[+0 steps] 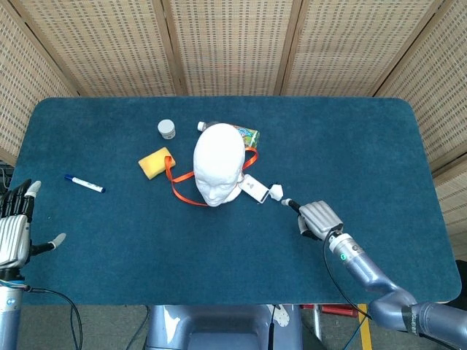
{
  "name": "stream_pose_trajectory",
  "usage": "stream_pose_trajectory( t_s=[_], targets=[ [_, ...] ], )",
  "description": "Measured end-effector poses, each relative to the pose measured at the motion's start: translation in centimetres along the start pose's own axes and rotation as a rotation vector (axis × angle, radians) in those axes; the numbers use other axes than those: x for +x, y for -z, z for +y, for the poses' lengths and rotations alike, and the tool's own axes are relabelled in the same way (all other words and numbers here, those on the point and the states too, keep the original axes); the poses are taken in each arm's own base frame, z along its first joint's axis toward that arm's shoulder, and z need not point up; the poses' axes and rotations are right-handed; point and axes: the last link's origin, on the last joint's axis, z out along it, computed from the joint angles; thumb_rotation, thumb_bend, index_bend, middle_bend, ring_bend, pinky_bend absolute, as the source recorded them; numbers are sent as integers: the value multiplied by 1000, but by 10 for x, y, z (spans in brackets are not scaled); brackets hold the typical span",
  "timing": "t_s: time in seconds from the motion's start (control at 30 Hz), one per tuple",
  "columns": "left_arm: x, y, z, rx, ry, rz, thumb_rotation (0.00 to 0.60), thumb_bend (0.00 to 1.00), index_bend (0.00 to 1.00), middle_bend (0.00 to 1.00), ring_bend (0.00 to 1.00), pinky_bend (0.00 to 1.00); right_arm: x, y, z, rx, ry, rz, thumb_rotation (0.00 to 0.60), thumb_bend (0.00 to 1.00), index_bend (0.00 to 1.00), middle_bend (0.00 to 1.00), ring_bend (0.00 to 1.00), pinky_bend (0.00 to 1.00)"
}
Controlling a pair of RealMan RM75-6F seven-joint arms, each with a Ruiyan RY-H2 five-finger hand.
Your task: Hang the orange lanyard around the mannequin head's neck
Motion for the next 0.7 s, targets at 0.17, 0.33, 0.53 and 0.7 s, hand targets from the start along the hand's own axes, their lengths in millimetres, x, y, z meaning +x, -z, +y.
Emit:
stream_pose_trajectory(
  t_s=[0.17, 0.33, 0.53, 0.7],
  targets=[
    [-2, -2, -1, 3, -3, -3, 600, 14, 0, 0, 0, 0, 0, -18, -16, 16, 19, 8, 600, 1000, 144, 754, 663, 857],
    [-3, -4, -2, 9, -2, -11, 600, 14, 0, 0, 0, 0, 3, -34, -32, 16, 9, 18, 600, 1000, 144, 754, 663, 857],
    [-5, -5, -3, 15, 1, -20, 600, 13, 0, 0, 0, 0, -4, -49, -45, 3, -20, -1, 600, 1000, 144, 754, 664, 858],
    [-6, -5, -3, 16, -5, -24, 600, 13, 0, 0, 0, 0, -10, -65, -49, -37, -41, -7, 600, 1000, 144, 754, 663, 858]
  ],
)
